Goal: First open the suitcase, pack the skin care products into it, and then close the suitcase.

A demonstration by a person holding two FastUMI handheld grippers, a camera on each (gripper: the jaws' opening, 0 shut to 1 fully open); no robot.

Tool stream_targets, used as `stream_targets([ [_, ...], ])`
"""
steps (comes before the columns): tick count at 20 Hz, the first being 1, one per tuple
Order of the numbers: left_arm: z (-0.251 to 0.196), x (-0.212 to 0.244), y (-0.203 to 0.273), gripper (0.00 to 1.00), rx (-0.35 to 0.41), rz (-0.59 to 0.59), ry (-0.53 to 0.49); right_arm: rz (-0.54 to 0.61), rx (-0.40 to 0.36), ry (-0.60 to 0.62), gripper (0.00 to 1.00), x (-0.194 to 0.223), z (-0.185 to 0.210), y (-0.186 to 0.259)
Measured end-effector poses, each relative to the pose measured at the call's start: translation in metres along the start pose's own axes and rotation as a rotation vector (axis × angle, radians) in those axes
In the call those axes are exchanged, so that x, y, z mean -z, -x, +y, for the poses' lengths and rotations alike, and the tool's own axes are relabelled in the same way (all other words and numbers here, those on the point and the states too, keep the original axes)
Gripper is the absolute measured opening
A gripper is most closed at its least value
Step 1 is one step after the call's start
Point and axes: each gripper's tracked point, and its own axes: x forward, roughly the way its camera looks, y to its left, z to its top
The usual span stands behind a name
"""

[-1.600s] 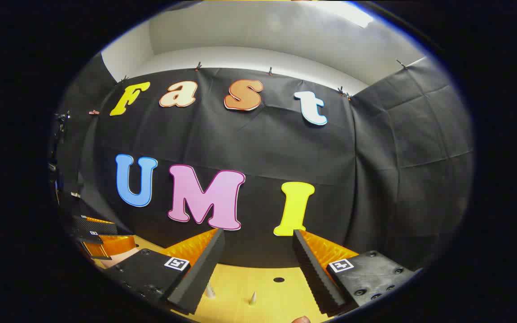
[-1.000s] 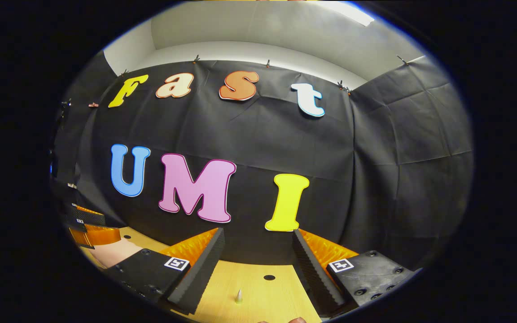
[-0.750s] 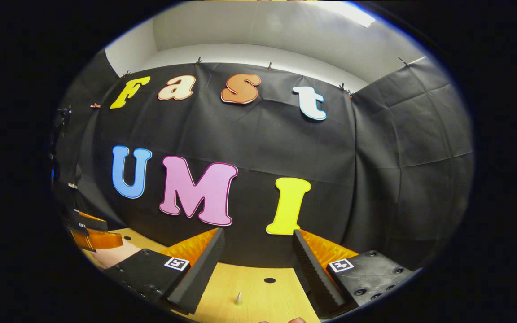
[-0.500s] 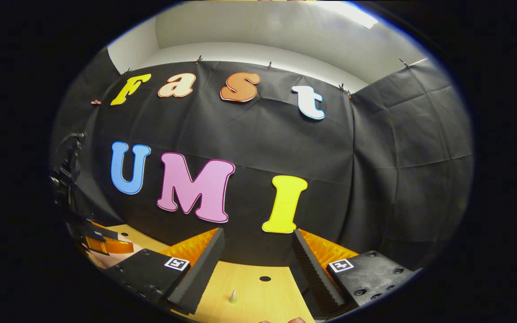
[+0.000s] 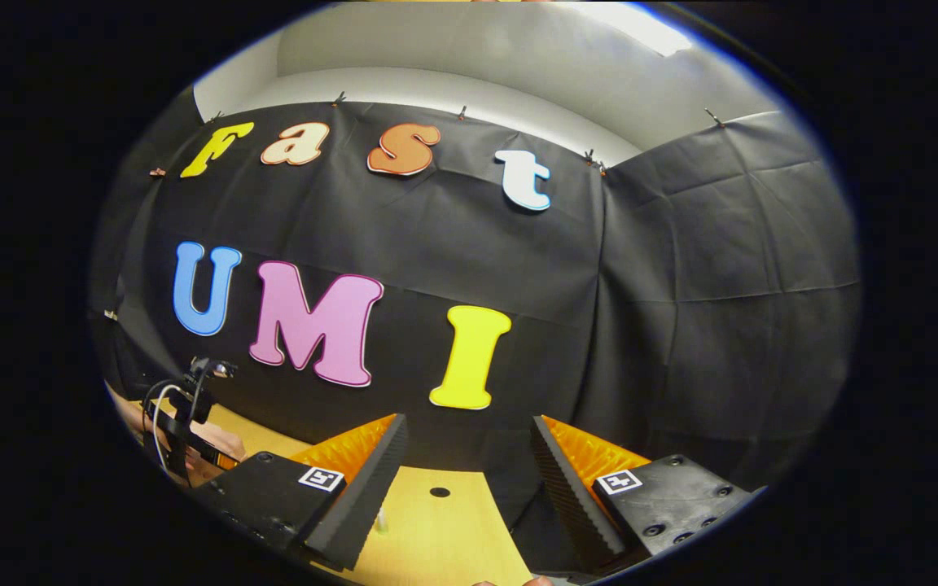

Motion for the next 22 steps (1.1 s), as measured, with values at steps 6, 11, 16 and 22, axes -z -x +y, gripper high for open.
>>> stream_targets([
  [6, 0.008, 0.014, -0.044, 0.96, -0.063, 0.131, 0.006, 0.039, 0.080, 0.004, 0.96, 0.008, -0.030, 0.017],
  [11, -0.001, 0.031, -0.067, 0.92, -0.045, 0.230, 0.028, 0.049, 0.105, 0.025, 0.96, 0.008, -0.038, 0.026],
  [16, 0.010, 0.042, -0.076, 0.78, -0.058, 0.290, 0.013, 0.064, 0.107, 0.050, 0.96, 0.012, -0.043, 0.035],
  [22, 0.020, 0.020, -0.043, 0.16, -0.053, 0.264, -0.074, 0.075, 0.089, 0.045, 0.96, 0.015, -0.044, 0.039],
])
